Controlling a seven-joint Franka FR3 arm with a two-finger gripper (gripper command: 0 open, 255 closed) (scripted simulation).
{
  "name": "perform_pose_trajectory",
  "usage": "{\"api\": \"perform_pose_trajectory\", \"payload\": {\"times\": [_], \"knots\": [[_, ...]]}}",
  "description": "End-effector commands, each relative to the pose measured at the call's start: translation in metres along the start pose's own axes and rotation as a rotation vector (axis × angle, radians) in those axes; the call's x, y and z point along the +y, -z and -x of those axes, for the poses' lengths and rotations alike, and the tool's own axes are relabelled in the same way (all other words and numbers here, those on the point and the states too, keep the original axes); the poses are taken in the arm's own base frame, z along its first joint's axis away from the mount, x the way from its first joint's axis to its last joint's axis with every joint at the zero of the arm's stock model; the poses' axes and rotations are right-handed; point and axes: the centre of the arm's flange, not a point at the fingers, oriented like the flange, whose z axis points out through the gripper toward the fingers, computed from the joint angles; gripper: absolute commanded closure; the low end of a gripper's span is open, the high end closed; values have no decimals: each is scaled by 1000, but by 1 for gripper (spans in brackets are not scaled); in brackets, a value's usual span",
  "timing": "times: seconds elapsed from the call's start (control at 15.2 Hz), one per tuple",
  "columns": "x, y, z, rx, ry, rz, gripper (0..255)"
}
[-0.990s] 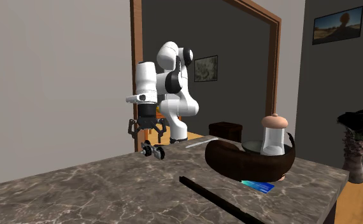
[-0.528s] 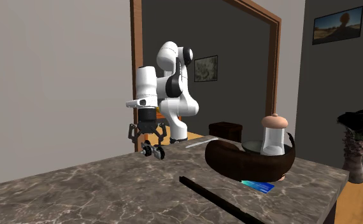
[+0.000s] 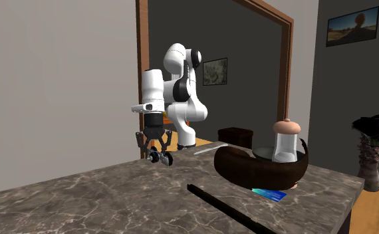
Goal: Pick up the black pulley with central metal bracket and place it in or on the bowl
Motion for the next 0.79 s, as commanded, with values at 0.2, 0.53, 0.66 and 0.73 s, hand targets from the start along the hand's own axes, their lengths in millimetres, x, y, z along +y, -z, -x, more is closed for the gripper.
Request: {"api": "perform_pose_trajectory", "payload": {"times": [0.2,0.53,0.66,0.73], "knots": [[0,0,0,0,0,0,255],[0,15,-3,0,0,0,255],[0,26,-6,0,0,0,255],[0,31,-7,0,0,0,255]]}}
